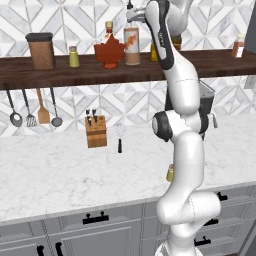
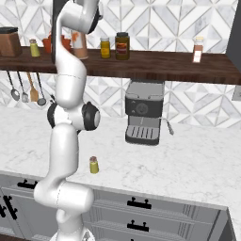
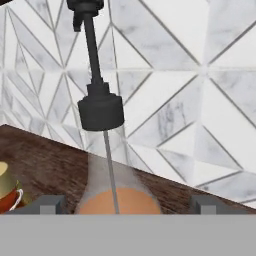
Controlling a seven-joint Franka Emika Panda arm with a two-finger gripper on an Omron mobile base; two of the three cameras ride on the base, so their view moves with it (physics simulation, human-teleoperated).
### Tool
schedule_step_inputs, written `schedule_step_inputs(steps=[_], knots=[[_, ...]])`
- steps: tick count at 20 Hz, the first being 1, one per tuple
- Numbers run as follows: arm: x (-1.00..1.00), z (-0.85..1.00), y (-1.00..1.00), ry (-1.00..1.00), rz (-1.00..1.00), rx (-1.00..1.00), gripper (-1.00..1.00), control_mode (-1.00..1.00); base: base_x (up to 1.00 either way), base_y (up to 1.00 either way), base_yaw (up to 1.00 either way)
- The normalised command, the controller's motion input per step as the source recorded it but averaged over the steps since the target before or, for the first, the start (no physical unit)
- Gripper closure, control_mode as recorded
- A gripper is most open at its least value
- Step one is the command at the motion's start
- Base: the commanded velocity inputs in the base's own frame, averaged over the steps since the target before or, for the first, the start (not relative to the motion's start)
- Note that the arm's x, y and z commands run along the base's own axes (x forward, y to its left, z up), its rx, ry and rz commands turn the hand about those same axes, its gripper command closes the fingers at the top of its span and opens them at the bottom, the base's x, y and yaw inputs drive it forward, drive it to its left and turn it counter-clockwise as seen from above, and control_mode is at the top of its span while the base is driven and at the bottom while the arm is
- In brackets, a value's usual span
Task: Put the shaker and condiment bottle from the counter next to their counterparts in the cabinet.
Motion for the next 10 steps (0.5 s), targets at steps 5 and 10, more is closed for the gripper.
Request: schedule_step_inputs(steps=[5,10], knots=[[0.15,0.00,0.00,0.04,0.04,0.00,-1.00,-1.00,0.00,0.00,0.00],[0.02,0.00,0.00,0.01,0.02,0.00,-1.00,-1.00,0.00,0.00,0.00]])
